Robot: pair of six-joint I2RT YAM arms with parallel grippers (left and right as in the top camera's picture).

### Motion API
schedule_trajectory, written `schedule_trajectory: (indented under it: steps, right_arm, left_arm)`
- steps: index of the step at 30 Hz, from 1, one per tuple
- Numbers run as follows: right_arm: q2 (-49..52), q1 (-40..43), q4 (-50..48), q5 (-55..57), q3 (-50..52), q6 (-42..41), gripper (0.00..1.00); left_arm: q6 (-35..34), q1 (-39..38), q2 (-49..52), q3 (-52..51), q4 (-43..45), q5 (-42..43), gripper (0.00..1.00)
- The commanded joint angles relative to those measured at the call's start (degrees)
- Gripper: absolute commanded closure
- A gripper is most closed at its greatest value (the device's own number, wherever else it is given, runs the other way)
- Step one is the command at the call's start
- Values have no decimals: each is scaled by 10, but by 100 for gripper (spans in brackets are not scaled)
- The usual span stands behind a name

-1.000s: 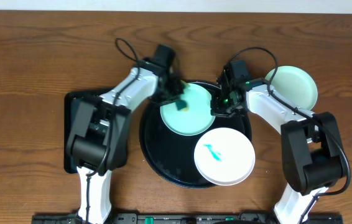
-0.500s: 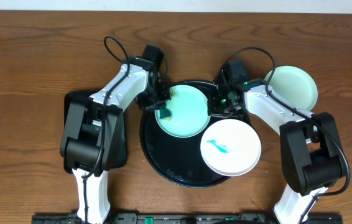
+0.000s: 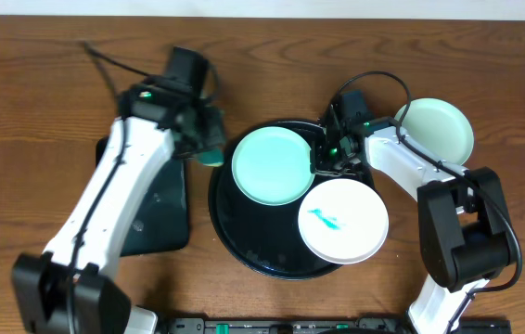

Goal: Clean dirty plates on tray and stack at the side
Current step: 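Return the sponge to the black tray and open the left gripper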

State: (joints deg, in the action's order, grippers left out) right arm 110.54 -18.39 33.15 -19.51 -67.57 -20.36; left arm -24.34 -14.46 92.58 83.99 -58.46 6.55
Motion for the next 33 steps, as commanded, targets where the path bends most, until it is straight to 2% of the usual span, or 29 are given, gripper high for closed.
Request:
schedule_trajectory:
  steps: [1,5,13,22,23,25,27,29,33]
  right_arm:
    - [9,1,7,28,5,9,99]
    - [9,1,7,28,5,9,99]
    - [9,1,8,28,5,9,99]
    - [9,1,9,27,5,9,99]
    - [9,1,10,27,5,9,99]
    - [9,1,11,27,5,9,99]
    - [9,1,11,27,5,9,99]
    - [9,1,11,27,5,9,99]
    - [9,1,11,25,5,9,99]
  left_arm:
    - [20,47,11,1,-24,-47,93]
    - [29,103,28,-21,-34,-47,93]
    - [28,186,109,-94,8,-45,93]
    - [26,195,183,-155,67,-45,93]
    - [27,195,185,-156,70,-45,87]
    - [27,195,187,-156,70,-45,66]
    - [27,195,183,-156,70,-44,55]
    - [29,195,170,-156,69,-44,51]
    - [29,195,100,-155,63,-44,49]
